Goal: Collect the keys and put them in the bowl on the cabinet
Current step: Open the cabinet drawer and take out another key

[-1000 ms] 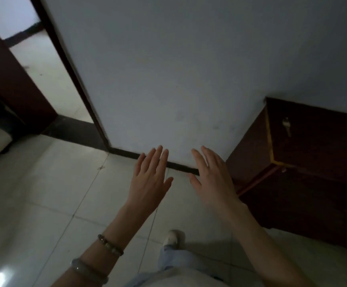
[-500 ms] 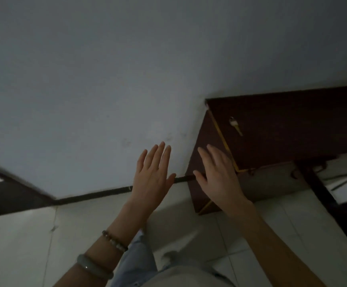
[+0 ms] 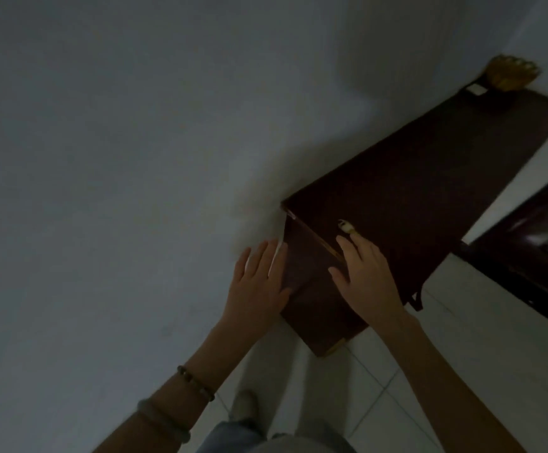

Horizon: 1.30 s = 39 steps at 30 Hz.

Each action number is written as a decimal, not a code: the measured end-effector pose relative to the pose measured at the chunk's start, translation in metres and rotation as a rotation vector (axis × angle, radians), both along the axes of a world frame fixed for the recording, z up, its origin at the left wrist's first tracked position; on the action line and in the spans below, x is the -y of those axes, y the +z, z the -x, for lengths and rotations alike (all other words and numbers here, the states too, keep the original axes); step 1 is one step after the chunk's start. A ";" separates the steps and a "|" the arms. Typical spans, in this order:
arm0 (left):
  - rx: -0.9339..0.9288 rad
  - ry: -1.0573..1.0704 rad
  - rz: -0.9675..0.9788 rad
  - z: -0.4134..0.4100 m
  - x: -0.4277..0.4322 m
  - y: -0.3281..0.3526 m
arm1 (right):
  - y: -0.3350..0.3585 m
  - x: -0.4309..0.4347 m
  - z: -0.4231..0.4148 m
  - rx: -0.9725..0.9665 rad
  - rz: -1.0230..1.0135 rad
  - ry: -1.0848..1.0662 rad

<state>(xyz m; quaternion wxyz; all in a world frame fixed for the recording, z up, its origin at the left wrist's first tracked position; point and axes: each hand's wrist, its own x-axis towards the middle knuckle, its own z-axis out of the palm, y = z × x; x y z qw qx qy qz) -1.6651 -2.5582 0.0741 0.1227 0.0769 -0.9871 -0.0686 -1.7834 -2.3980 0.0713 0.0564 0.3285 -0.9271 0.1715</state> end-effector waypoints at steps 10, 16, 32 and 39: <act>0.061 -0.174 0.015 0.052 0.032 -0.015 | -0.006 0.014 0.049 0.188 0.079 -0.120; 0.107 -0.207 0.014 0.084 0.034 -0.025 | -0.019 0.022 0.088 0.258 0.104 -0.143; 0.130 -0.182 0.050 0.116 0.038 -0.030 | -0.038 0.040 0.137 0.311 -0.008 -0.153; 0.091 -0.267 -0.003 0.124 0.032 -0.025 | -0.019 0.021 0.128 0.571 0.329 -0.329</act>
